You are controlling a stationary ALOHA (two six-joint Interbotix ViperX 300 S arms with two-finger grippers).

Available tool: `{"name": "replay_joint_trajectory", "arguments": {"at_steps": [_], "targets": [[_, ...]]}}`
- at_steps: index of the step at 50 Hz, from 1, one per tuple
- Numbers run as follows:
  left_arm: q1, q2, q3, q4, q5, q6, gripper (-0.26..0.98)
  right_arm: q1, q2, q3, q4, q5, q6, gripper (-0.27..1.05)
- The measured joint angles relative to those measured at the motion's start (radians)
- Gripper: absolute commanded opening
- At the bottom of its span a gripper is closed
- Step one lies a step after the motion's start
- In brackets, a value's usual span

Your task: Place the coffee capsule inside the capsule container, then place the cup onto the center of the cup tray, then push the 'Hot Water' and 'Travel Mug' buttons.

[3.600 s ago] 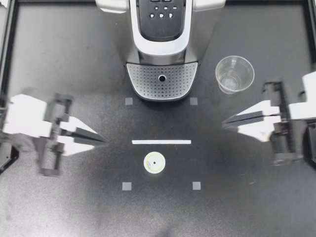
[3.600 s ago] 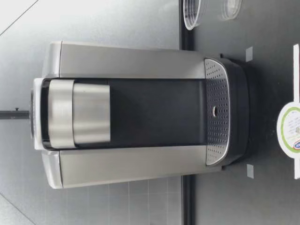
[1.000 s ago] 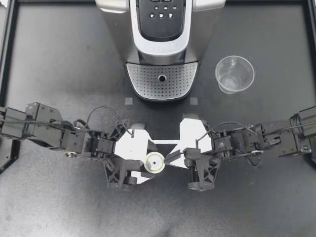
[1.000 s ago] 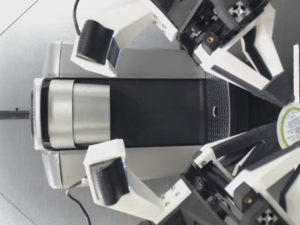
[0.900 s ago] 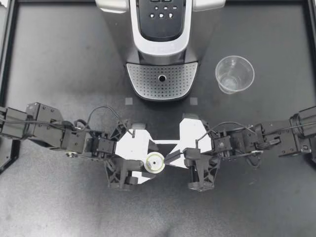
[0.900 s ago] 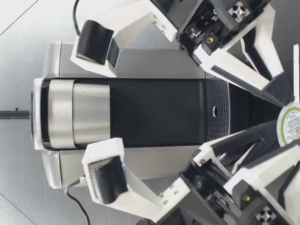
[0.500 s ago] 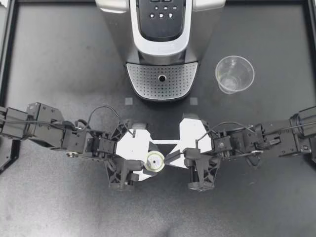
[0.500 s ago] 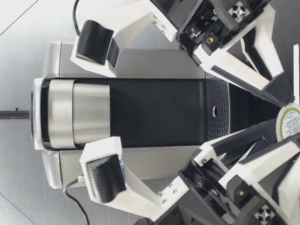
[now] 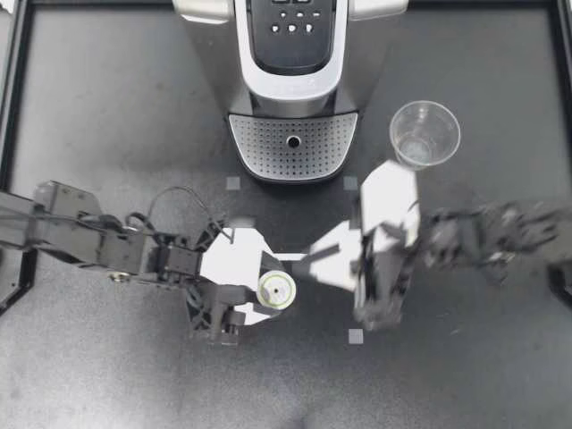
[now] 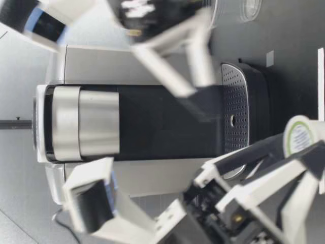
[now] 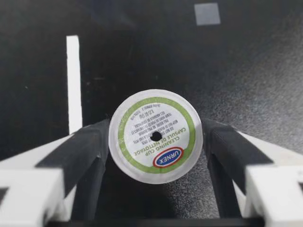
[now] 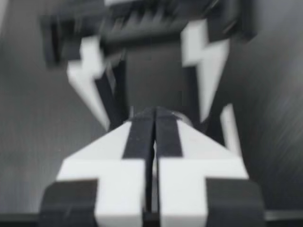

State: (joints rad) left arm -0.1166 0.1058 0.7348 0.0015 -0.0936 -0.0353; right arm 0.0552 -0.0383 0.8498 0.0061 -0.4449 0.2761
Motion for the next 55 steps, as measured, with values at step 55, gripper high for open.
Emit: {"name": "replay_joint_trajectory", "arguments": {"at_steps": [55], "targets": [[-0.002,-0.041,0.02,-0.002,0.003,-0.002,0.44,-0.276,-0.066,-0.028,0.003,-0.39,0.028,0.09]]}}
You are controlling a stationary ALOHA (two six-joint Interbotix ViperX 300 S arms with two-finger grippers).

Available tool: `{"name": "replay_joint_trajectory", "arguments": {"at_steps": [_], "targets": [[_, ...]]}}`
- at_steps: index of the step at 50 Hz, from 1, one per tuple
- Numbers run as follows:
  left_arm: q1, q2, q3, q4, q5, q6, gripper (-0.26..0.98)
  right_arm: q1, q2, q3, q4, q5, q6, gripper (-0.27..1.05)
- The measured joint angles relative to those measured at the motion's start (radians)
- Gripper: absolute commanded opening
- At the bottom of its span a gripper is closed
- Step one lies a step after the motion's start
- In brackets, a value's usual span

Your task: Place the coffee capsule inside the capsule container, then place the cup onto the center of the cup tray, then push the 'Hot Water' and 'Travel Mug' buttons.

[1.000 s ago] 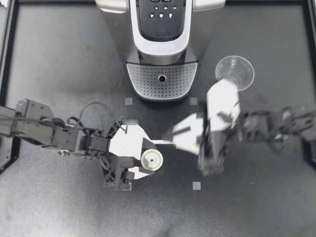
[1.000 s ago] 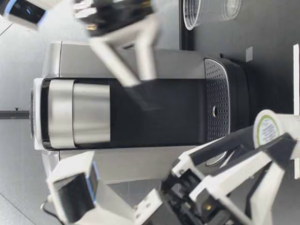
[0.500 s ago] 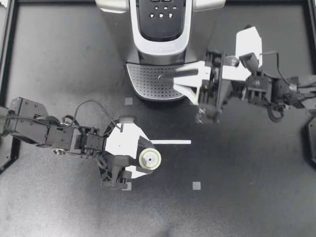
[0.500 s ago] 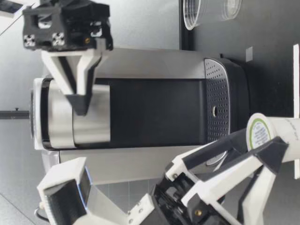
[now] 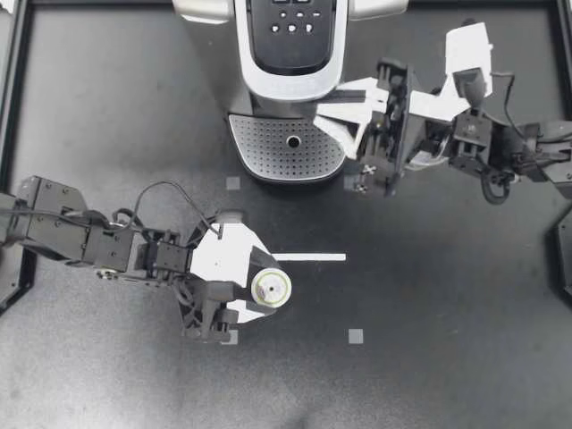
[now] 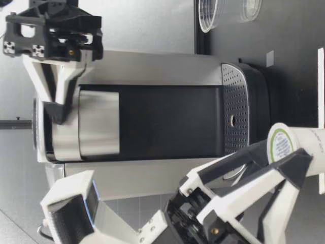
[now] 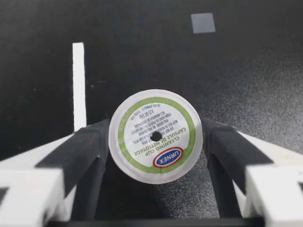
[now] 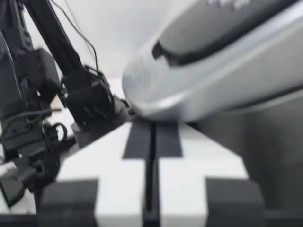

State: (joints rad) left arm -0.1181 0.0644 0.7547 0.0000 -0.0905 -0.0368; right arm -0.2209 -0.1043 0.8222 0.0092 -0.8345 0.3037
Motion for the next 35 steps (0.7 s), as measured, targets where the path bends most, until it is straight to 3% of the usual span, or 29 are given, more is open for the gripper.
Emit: {"name": "replay_joint_trajectory", "arguments": {"at_steps": [20,35], "targets": [[0.0,0.002,0.0,0.0,0.0,0.0,0.44,-0.014,-0.017,-0.008,-0.002,-0.081,-0.005,0.09],[0.0,0.002,-0.003,0.0,0.002,-0.006,0.44,-0.091,-0.048,-0.078,0.0,-0.109,-0.006,0.09]]}}
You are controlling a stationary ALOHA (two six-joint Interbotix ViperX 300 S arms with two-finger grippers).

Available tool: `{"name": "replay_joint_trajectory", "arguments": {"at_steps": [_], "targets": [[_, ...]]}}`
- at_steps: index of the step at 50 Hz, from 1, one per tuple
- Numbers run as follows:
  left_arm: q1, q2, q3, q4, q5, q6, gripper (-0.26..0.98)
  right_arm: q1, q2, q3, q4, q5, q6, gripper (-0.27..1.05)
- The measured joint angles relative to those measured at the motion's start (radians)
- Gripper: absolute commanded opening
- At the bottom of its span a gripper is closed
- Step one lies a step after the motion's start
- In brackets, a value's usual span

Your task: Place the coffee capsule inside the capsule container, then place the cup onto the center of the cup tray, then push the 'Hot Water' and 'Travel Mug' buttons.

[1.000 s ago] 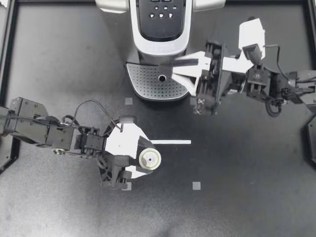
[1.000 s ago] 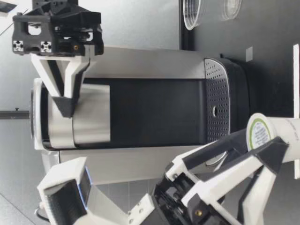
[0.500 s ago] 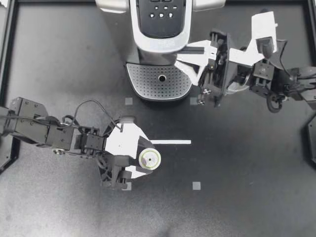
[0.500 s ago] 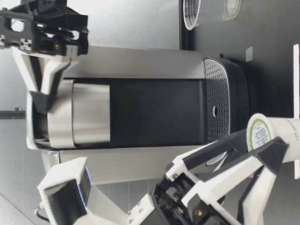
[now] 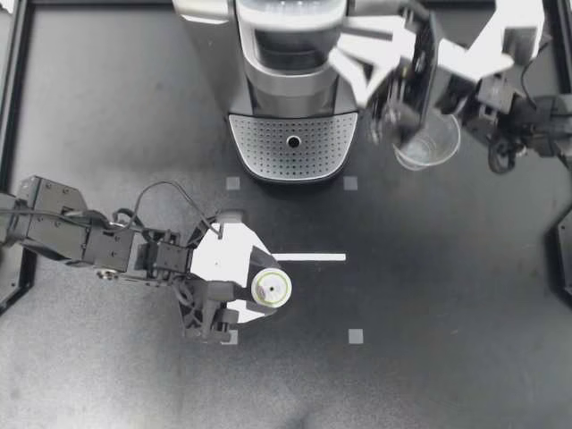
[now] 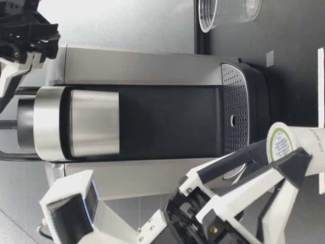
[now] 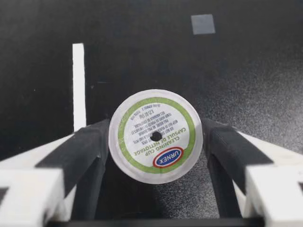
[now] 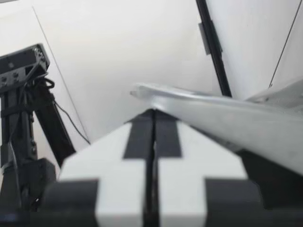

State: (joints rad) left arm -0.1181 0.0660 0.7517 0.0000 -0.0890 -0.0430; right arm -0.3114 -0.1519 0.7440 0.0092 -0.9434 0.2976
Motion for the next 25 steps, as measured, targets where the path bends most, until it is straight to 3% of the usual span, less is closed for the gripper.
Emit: {"name": "replay_joint_trajectory", "arguments": {"at_steps": [25], "targets": [[0.0,0.0,-0.008,0.0,-0.002,-0.008,0.44,-0.14,0.0,-0.038,-0.002,0.015,0.011,0.09]]}}
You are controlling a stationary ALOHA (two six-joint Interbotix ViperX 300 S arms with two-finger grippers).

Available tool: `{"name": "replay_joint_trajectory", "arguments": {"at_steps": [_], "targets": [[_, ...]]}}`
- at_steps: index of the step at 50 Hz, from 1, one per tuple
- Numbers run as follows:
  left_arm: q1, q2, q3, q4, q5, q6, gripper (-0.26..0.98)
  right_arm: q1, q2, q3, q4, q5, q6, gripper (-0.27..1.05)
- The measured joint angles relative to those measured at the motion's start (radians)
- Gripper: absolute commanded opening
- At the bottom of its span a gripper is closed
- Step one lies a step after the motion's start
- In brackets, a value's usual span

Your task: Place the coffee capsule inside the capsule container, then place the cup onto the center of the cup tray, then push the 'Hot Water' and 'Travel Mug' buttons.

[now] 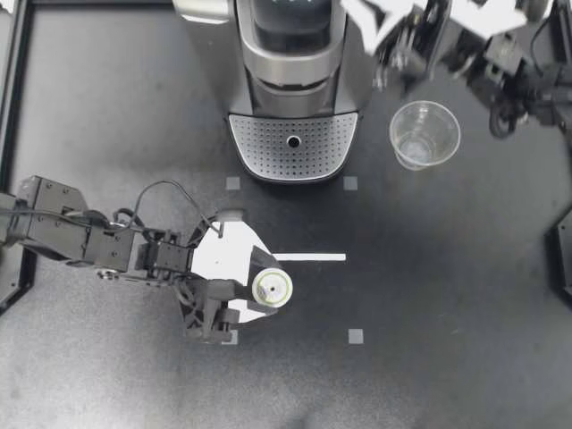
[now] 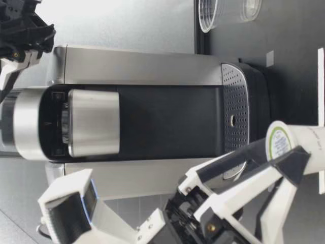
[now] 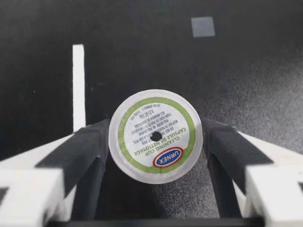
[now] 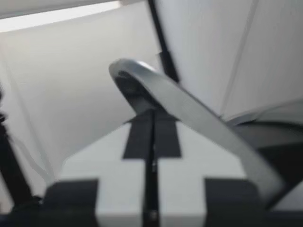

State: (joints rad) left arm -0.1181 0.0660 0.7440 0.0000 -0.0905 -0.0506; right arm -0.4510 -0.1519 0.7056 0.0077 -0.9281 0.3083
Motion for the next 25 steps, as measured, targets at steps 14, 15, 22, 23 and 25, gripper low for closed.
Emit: {"name": "replay_joint_trajectory", "arguments": {"at_steps": [14,15,22,23,25], "targets": [[0.0,-0.014,-0.008,0.0,0.002,0.0,0.44,-0.069,0.021,-0.061,0.0,0.075,0.015,0.09],[0.0,-0.017,-0.011,0.0,0.005,0.0,0.44,-0.074,0.025,-0.063,0.0,0.077,0.015,0.09],[0.0,-0.06,-0.031,0.0,0.075,0.012,0.44,-0.087,0.029,-0.067,0.0,0.081,0.018,0.09],[0.0,-0.066,-0.034,0.0,0.089,0.014,0.44,-0.087,0.031,-0.067,0.0,0.083,0.02,0.09],[0.002,-0.083,-0.046,0.0,0.123,0.015,0.44,-0.089,0.029,-0.067,0.0,0.083,0.018,0.09]]}}
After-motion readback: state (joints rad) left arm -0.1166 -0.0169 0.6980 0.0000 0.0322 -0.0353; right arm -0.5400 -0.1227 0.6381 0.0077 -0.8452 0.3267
